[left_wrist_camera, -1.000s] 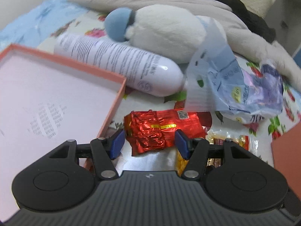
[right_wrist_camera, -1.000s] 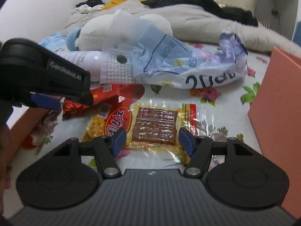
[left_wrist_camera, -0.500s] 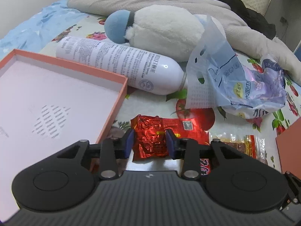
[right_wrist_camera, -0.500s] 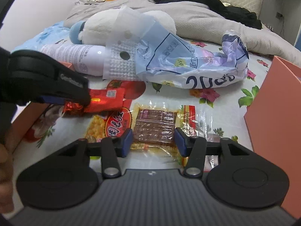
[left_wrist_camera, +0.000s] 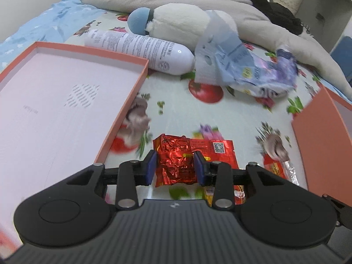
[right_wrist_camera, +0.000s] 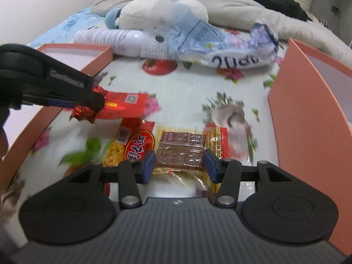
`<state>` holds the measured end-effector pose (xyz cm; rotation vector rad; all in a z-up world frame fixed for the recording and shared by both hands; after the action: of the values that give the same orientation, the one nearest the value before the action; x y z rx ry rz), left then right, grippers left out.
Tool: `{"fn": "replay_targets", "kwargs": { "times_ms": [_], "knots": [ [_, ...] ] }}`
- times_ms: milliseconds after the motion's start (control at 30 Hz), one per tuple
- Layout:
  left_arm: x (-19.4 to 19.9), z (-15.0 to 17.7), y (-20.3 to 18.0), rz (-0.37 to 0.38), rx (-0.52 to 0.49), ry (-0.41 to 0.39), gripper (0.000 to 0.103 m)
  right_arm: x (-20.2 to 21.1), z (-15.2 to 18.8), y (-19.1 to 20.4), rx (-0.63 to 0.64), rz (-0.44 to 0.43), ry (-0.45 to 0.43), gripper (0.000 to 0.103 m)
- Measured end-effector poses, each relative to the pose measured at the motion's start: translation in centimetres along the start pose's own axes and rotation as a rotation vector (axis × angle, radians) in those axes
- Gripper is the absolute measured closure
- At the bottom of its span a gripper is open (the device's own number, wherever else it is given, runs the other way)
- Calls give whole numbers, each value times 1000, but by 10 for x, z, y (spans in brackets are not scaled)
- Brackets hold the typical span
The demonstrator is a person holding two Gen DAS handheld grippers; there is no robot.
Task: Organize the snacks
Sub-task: 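Carry the red foil packet and chocolate pack with both tools to the deep box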
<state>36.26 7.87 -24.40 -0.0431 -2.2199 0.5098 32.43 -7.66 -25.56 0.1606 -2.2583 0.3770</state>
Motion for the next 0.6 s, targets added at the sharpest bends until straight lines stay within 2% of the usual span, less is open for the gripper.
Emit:
{"fn": "replay_targets", "kwargs": {
  "times_ms": [333,600],
  "knots": [
    [72,73,-29,43,-16,28,62,70,63,-8,3,-41,40,52],
    [97,135,-55,97,-30,81,62,111,115,-20,-43,-90,89,52]
  ]
}}
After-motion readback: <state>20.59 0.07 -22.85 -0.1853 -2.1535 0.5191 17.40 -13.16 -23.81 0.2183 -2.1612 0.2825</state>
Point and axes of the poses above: each gripper's, at about its wrist camera, not at the fingertips, and x roughly against the way its jaws point, y to its left, z to its underside, the point moved 9 cm from there along -x, roughly the way its jaws point, and after that the axes turned 15 degrees about z, right-handed, at the moved point
